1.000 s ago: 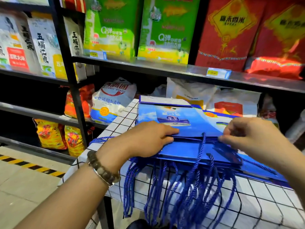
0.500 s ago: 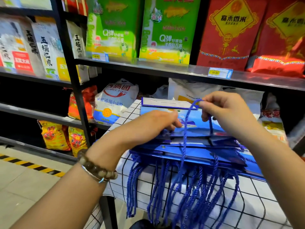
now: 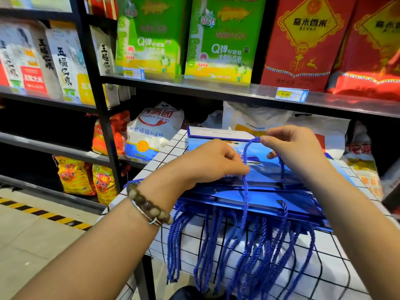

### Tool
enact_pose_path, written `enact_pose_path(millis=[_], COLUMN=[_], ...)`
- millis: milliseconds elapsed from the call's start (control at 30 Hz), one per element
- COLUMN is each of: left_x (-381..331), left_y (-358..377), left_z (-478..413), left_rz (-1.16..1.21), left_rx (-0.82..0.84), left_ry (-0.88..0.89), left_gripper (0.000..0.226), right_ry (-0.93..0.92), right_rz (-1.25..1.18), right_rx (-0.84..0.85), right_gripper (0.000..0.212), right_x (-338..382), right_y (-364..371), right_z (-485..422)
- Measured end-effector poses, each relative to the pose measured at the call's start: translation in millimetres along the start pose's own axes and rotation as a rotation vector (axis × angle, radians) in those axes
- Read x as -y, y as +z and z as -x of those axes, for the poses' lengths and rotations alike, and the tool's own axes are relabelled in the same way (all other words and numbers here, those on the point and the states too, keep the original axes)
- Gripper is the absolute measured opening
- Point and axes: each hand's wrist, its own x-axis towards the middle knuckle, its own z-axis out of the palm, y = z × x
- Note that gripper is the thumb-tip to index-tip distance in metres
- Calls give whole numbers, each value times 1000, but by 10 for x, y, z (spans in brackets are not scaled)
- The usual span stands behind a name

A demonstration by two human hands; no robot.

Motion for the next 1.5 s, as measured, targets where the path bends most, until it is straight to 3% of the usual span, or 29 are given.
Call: enact_pose_path(millis=[100, 267, 333, 467, 533, 633, 767, 1000, 1500], left_x=[-42, -92, -90, -60, -43, 22, 87, 136, 211], left_y=[-81, -170, -180, -223, -249, -265, -262, -259, -194], left_z=[-51, -173, -215, -228, -192, -68, 184, 296, 357], left_rz=[183, 433, 472, 522, 414, -3, -452, -471, -437], left_rx=[-48, -35, -17, -37, -81, -159, -114, -114, -249], left_ry=[-38, -148, -182, -202, -164, -61, -10, 28, 126], left_gripper=[23, 17, 17, 19, 19, 23, 19, 27, 20], right_ry=[-108, 34, -14, -20, 23, 100, 85, -22, -116], right_rz=[188, 141, 197, 82, -6, -198, -199, -149, -81], right_rx=[-98, 476, 557, 558, 508, 444, 468, 525, 456], right_gripper=[14, 51, 46, 28, 25, 21, 15, 16, 20], right_x=[87, 339, 347, 355, 341, 323, 301, 349, 378], right_y=[-97, -125, -72, -29, -24, -14, 58, 141, 205], right_z=[107, 412, 452, 424, 360, 266, 225, 229, 190])
